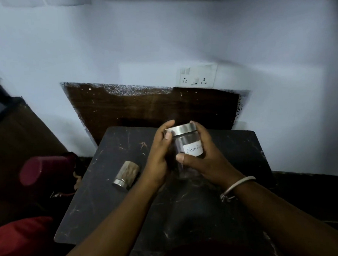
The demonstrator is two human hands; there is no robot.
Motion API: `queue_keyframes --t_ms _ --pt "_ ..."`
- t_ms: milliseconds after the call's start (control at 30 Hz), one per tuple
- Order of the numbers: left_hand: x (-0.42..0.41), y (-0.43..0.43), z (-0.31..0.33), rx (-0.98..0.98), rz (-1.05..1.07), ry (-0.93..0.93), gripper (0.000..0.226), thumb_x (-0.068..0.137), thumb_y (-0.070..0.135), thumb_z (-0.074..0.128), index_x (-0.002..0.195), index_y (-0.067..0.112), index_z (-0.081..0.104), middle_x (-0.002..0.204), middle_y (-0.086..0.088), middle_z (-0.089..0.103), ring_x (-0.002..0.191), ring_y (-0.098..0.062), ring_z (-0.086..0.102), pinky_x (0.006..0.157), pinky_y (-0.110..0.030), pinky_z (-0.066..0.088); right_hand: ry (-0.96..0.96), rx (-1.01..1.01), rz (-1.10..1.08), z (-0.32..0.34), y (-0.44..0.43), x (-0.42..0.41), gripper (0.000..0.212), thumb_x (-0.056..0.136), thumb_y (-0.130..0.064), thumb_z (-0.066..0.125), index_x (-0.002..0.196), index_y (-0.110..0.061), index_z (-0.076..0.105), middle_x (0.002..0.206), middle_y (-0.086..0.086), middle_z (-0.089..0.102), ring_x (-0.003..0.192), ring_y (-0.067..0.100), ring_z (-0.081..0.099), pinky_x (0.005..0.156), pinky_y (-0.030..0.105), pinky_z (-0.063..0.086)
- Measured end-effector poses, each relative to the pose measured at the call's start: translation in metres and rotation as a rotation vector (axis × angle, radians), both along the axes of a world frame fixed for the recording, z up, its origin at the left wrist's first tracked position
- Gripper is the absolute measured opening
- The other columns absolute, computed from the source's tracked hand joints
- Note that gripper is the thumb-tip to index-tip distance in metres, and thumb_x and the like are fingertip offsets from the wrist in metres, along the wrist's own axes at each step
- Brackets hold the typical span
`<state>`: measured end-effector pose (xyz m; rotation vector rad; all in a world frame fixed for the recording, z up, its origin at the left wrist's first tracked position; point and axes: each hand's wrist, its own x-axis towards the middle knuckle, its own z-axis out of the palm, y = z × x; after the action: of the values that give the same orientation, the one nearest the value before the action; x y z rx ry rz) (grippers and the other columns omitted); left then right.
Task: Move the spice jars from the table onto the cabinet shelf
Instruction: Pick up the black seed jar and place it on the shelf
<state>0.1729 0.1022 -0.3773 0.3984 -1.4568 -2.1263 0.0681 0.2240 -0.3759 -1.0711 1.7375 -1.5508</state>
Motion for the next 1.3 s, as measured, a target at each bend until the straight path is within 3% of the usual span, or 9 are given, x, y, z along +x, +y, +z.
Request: queue_keyframes --t_ms 133,233,300,400,533,700,1067,1200,1300 --pt "-0.017 0.015 0.024 0.083 0.016 0.036 0.045 0.098 0.043 0.05 0.141 0.029 0.057 0.138 -0.019 0.063 0.121 -0.04 0.064 0.096 -0.054 0.054 0.219 -0.03 0.016 0.025 0.015 0.006 0.125 0.069 -0.047 0.085 0.158 -0.052 -0.003 0.157 -0.016 0.034 0.136 0.003 0.05 0.103 0.033 0.054" --pt "-0.024 0.014 0.044 0.128 -0.012 0.092 0.049 0.099 0.042 0.049 0.144 0.026 0.054 0.132 -0.018 0.064 0.11 -0.03 0.067 0.087 -0.044 0.057 0.377 -0.062 0.007 0.039 0.026 0.003 0.124 0.071 -0.047 0.084 0.159 -0.051 -0.005 0.161 -0.014 0.024 0.144 0.011 0.04 0.109 0.049 0.05" --pt "-0.027 0.016 0.054 0.123 -0.003 0.085 0.054 0.097 0.041 0.05 0.146 0.017 0.051 0.131 -0.022 0.061 0.112 -0.036 0.063 0.091 -0.048 0.055 0.398 -0.098 -0.024 0.047 0.033 0.0 0.125 0.069 -0.049 0.086 0.159 -0.049 -0.001 0.16 -0.011 0.027 0.143 0.013 0.042 0.107 0.05 0.051" --pt "-0.032 0.024 0.063 0.099 0.043 0.041 0.059 0.094 0.049 0.058 0.134 0.007 0.053 0.126 -0.028 0.06 0.116 -0.049 0.058 0.102 -0.06 0.046 0.488 -0.123 -0.13 0.058 0.041 0.001 0.129 0.061 -0.06 0.088 0.158 -0.052 0.003 0.156 -0.016 0.029 0.141 0.008 0.043 0.105 0.044 0.053" --pt "-0.031 0.033 0.072 0.031 -0.01 0.093 0.047 0.091 0.055 0.06 0.119 0.018 0.067 0.115 -0.016 0.069 0.108 -0.036 0.065 0.095 -0.053 0.051 0.637 -0.151 -0.232 0.069 0.048 0.008 0.131 0.057 -0.073 0.082 0.155 -0.054 -0.003 0.148 -0.031 0.019 0.135 -0.01 0.036 0.104 0.022 0.044" --pt "-0.032 0.041 0.082 0.05 -0.023 0.117 0.043 0.097 0.05 0.057 0.12 0.016 0.069 0.118 -0.019 0.069 0.109 -0.034 0.066 0.097 -0.051 0.054 0.583 -0.133 -0.225 0.077 0.055 0.009 0.146 0.052 -0.071 0.088 0.157 -0.047 -0.011 0.161 -0.002 0.028 0.145 0.011 0.041 0.11 0.045 0.05" --pt "-0.04 0.043 0.086 0.048 -0.019 0.115 0.039 0.096 0.049 0.056 0.116 0.018 0.069 0.114 -0.015 0.071 0.104 -0.03 0.069 0.088 -0.044 0.057 0.535 -0.119 -0.22 0.081 0.056 0.002 0.144 0.052 -0.073 0.087 0.157 -0.049 -0.008 0.156 0.0 0.037 0.139 0.009 0.048 0.107 0.038 0.051" --pt "-0.044 0.04 0.086 0.013 -0.032 0.137 0.032 0.102 0.043 0.05 0.11 0.022 0.071 0.103 -0.005 0.075 0.096 -0.019 0.072 0.079 -0.033 0.06 0.531 -0.125 -0.221 0.083 0.056 -0.001 0.145 0.052 -0.07 0.09 0.158 -0.048 -0.007 0.157 0.002 0.038 0.14 0.013 0.048 0.107 0.043 0.052" --pt "-0.047 0.039 0.09 0.002 -0.03 0.162 0.031 0.102 0.041 0.049 0.108 0.021 0.071 0.101 -0.004 0.075 0.093 -0.018 0.072 0.078 -0.032 0.06 0.557 -0.097 -0.246 0.088 0.056 -0.004 0.147 0.05 -0.071 0.09 0.158 -0.046 -0.006 0.155 -0.001 0.042 0.137 0.007 0.051 0.105 0.034 0.053"
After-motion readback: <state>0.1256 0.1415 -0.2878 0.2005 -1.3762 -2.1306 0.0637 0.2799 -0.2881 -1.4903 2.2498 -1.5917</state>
